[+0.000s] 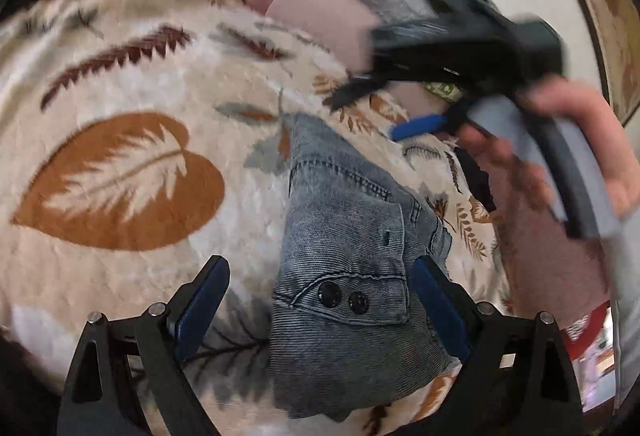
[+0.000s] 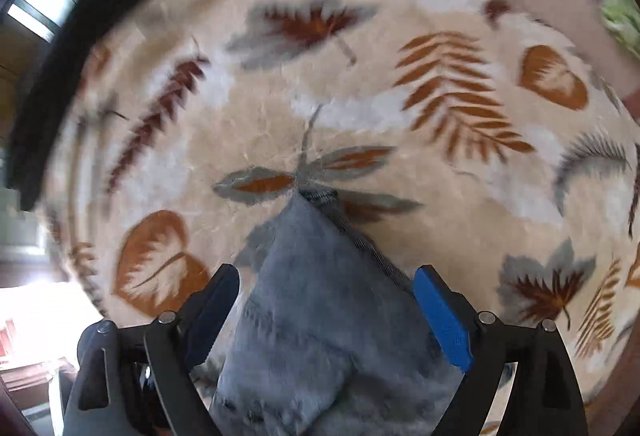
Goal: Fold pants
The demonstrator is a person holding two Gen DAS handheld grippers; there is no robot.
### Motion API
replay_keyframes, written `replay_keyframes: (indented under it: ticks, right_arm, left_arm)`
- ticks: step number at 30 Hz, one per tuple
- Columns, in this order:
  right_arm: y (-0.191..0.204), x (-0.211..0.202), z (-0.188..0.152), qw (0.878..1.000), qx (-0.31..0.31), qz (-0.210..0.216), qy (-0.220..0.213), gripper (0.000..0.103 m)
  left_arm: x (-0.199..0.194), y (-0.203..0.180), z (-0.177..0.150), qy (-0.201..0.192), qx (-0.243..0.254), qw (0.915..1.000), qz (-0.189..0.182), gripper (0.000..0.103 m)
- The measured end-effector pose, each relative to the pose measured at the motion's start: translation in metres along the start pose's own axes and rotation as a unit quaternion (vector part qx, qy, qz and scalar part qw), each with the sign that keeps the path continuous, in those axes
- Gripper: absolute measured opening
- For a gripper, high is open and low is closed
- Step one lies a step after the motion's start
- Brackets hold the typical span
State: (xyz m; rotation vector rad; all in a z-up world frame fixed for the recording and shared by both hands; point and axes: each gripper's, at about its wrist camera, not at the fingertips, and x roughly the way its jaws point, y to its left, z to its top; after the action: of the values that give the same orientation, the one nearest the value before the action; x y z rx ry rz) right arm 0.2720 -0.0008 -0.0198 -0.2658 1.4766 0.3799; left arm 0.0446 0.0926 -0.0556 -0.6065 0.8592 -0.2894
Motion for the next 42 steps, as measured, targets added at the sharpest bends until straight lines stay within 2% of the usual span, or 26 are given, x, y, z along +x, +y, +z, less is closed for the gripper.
replay_keyframes:
  ticks: [2,3,4,5,6,8,9,11,12,15,16,18,22,24,25,27,28,29,31,33,34,36,37,38,39,42]
  right_arm:
    - [0.009,0.027,0.014,0.999,-0.012,-0.029,0.039,0.091]
    - [0.011,0.037,0.016,0.998,-0.02,-0.034,0.052,0.085]
    - [0.01,0.047,0.014,0.997,-0.021,-0.034,0.068,0.049]
    - [0.006,0.05,0.012,0.997,-0.008,-0.02,0.074,0.037]
    - [0.002,0.048,0.01,0.998,-0.002,-0.009,0.066,0.036]
    - [-0.015,0.035,0.003,0.999,0.028,0.002,0.021,0.036]
    - [-0.026,0.029,0.0,0.999,0.051,0.016,-0.001,0.037]
    - [-0.05,0.023,-0.01,0.992,0.113,0.043,-0.036,0.046]
    - [-0.061,0.022,-0.015,0.989,0.137,0.037,-0.05,0.053]
    - [-0.072,0.009,-0.025,0.985,0.141,-0.009,-0.097,0.053]
    - [-0.078,0.002,-0.031,0.982,0.15,-0.008,-0.111,0.055]
    - [-0.085,-0.02,-0.052,0.977,0.155,0.025,-0.145,0.055]
    - [-0.071,-0.038,-0.099,0.98,0.108,0.072,-0.153,0.059]
    - [-0.079,-0.027,-0.14,0.98,0.107,0.068,-0.153,0.067]
    - [-0.083,-0.018,-0.148,0.981,0.112,0.058,-0.147,0.069]
    - [-0.104,0.021,-0.175,0.986,0.125,0.042,-0.103,0.07]
    - [-0.11,0.023,-0.182,0.984,0.133,0.044,-0.105,0.073]
    - [-0.116,0.016,-0.193,0.98,0.145,0.056,-0.127,0.073]
    - [-0.121,-0.002,-0.207,0.975,0.157,0.05,-0.147,0.074]
    - [-0.121,-0.022,-0.228,0.967,0.161,0.069,-0.186,0.074]
    - [-0.12,-0.025,-0.237,0.964,0.161,0.076,-0.198,0.074]
    - [-0.115,-0.018,-0.259,0.962,0.16,0.082,-0.207,0.08]
    - [-0.113,0.006,-0.267,0.972,0.151,0.056,-0.173,0.081]
    - [-0.112,0.026,-0.269,0.977,0.15,0.04,-0.145,0.081]
    - [-0.118,0.032,-0.278,0.971,0.162,0.056,-0.165,0.082]
    - [-0.121,0.011,-0.283,0.965,0.18,0.052,-0.182,0.082]
  left_arm:
    - [0.01,0.0,0.0,0.023,-0.014,0.9996,-0.008,0.093]
    - [0.017,-0.002,-0.001,0.04,-0.012,0.9991,-0.011,0.093]
    - [0.026,-0.004,-0.004,0.062,-0.003,0.998,-0.012,0.093]
    - [0.03,-0.005,-0.006,0.068,0.004,0.9976,-0.008,0.092]
    - [0.031,-0.009,-0.01,0.062,0.021,0.9979,0.003,0.09]
    - [0.032,-0.022,-0.017,0.056,0.069,0.9958,0.021,0.079]
    - [0.033,-0.026,-0.02,0.057,0.079,0.995,0.023,0.079]
    - [0.035,-0.03,-0.023,0.055,0.085,0.9945,0.027,0.079]
    - [0.035,-0.031,-0.024,0.053,0.087,0.9944,0.027,0.079]
    - [0.035,-0.034,-0.026,0.05,0.089,0.9944,0.027,0.079]
    - [0.034,-0.034,-0.028,0.046,0.089,0.9946,0.026,0.079]
    - [0.026,-0.03,-0.031,0.04,0.088,0.995,0.024,0.079]
    - [0.014,-0.025,-0.034,0.028,0.086,0.9957,0.019,0.08]
    - [0.004,-0.021,-0.031,0.014,0.077,0.9968,0.014,0.08]
    - [-0.003,-0.019,-0.031,0.001,0.073,0.9973,0.011,0.081]
    - [-0.009,-0.017,-0.029,-0.011,0.067,0.9977,0.008,0.086]
    - [-0.008,-0.015,-0.03,-0.01,0.065,0.9977,0.014,0.087]
    - [-0.005,-0.015,-0.031,-0.003,0.067,0.9975,0.023,0.087]
    - [-0.003,-0.013,-0.034,0.008,0.067,0.9972,0.034,0.087]
    - [-0.01,-0.015,-0.034,-0.015,0.076,0.9963,0.038,0.087]
    - [-0.018,-0.017,-0.033,-0.038,0.084,0.9947,0.046,0.087]
    - [-0.021,-0.017,-0.03,-0.056,0.091,0.9924,0.061,0.087]
    - [-0.015,-0.016,-0.029,-0.047,0.093,0.992,0.071,0.087]
    - [0.001,-0.013,-0.029,-0.011,0.097,0.991,0.091,0.087]
    - [0.012,-0.01,-0.032,0.015,0.098,0.9902,0.098,0.087]
    - [-0.001,-0.017,-0.029,-0.017,0.11,0.9885,0.102,0.087]
